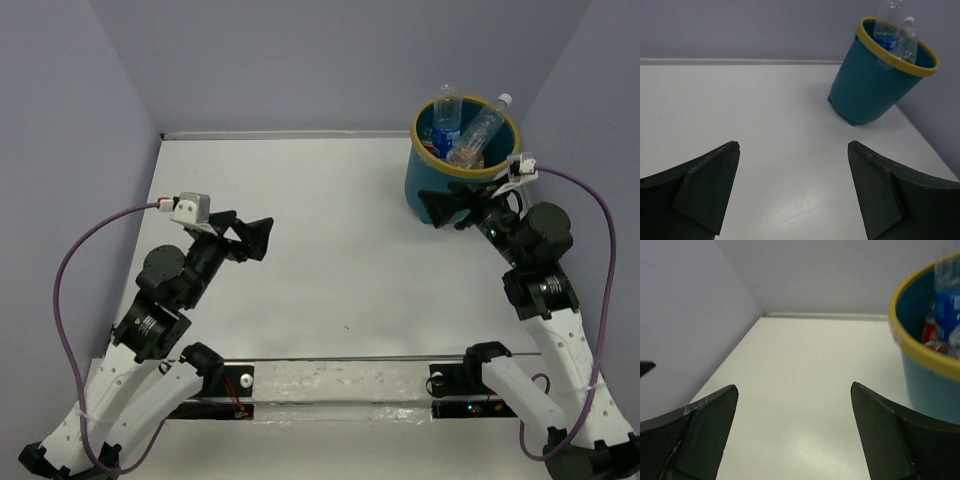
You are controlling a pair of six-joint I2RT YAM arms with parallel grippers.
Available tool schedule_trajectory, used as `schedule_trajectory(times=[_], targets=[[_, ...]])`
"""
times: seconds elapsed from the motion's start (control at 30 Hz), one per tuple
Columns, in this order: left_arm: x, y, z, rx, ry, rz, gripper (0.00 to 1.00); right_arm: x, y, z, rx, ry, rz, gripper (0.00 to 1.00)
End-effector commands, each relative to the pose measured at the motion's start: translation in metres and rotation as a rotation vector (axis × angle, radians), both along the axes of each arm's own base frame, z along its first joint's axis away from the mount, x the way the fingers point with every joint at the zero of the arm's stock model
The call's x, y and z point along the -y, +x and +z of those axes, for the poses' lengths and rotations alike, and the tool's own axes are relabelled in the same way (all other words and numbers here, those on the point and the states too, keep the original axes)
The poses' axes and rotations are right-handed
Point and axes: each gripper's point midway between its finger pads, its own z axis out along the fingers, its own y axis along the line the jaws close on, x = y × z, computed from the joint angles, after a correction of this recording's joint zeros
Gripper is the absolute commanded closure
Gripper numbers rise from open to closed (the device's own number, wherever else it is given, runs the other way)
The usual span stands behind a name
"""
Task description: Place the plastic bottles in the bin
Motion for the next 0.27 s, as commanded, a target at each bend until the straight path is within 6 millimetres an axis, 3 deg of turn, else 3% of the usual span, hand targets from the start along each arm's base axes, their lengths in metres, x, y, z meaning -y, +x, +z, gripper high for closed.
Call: schedule_trajectory(times=[0.0, 0.07, 0.17, 0.23], targets=[[-0.012, -0.027, 0.083, 0.229, -0.149, -0.026, 0.01, -0.021, -0.07, -0.016, -0.013, 0.026, 0.213, 0.0], [-0.019, -0.031, 0.095, 0.271, -0.181, -0.01, 0.01, -0.02, -0.092, -0.033, -0.05, 0.004, 0.238, 0.0], [-0.024, -0.034, 0.1, 0.296, -0.217, 0.006, 0.01, -0.016, -0.101, -0.049, -0.064, -0.024, 0.227, 0.0], [-0.021, -0.031, 0.1, 0.278, -0.232, 0.002, 0.01, -0.01, -0.106, -0.046, -0.034, -0.017, 0.193, 0.0]])
